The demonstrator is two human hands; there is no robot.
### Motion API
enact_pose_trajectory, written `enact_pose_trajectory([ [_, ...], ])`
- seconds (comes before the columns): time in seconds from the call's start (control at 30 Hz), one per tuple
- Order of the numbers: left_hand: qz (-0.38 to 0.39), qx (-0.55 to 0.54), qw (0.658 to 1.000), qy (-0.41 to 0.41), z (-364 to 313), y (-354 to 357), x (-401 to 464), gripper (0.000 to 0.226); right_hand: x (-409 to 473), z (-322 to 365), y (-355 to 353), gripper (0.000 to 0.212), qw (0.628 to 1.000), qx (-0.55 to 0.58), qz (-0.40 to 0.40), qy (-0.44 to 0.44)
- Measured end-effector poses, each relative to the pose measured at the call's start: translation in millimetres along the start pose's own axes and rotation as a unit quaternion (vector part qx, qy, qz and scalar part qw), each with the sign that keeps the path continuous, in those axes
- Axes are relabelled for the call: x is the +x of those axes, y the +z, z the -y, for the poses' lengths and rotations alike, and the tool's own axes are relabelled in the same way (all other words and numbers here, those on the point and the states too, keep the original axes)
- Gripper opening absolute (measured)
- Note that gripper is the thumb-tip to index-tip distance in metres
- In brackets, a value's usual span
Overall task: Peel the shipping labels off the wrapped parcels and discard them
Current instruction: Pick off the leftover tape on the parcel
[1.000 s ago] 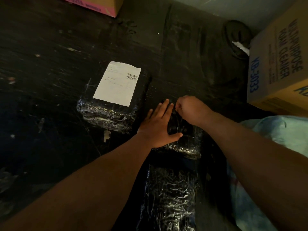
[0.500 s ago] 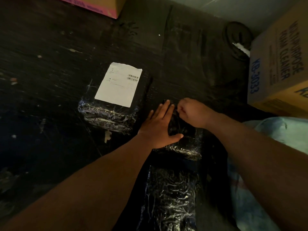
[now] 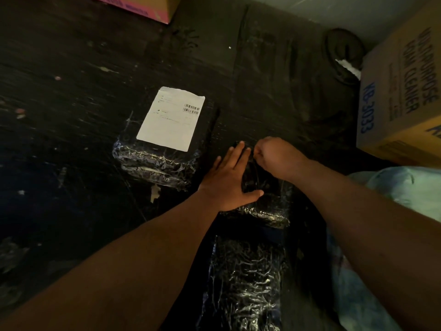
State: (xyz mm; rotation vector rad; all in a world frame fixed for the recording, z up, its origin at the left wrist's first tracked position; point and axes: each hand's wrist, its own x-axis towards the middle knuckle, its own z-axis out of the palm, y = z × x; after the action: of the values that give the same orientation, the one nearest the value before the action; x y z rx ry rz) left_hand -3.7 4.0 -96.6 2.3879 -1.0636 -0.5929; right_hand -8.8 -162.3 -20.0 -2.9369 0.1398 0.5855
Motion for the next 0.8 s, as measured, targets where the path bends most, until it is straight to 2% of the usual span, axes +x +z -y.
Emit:
enact_pose_trajectory([
  [0.13,-0.001,-0.002,1.0,0.002,0.1,-0.6,-0.6,0.112,4.3,4.5,-3.1,0.017,0.999,-0.029,0.022,-0.019],
  [0.3,-0.004,-0.006,1.0,0.002,-1.7,-1.9,-1.5,0.113,3.0,-9.9,-4.4,0.011,0.997,0.009,0.041,-0.061],
  [0.5,-0.002,-0.005,1.0,0.004,0.8,1.1,0.4,0.113,-5.9,-22.0,-0.4,0.014,0.997,0.068,-0.002,-0.037],
  [0.8,0.001,-0.012,1.0,0.003,-0.1,-0.3,-0.4,0.113,-1.5,-6.0,2.7,0.014,0.999,0.013,0.01,-0.033],
])
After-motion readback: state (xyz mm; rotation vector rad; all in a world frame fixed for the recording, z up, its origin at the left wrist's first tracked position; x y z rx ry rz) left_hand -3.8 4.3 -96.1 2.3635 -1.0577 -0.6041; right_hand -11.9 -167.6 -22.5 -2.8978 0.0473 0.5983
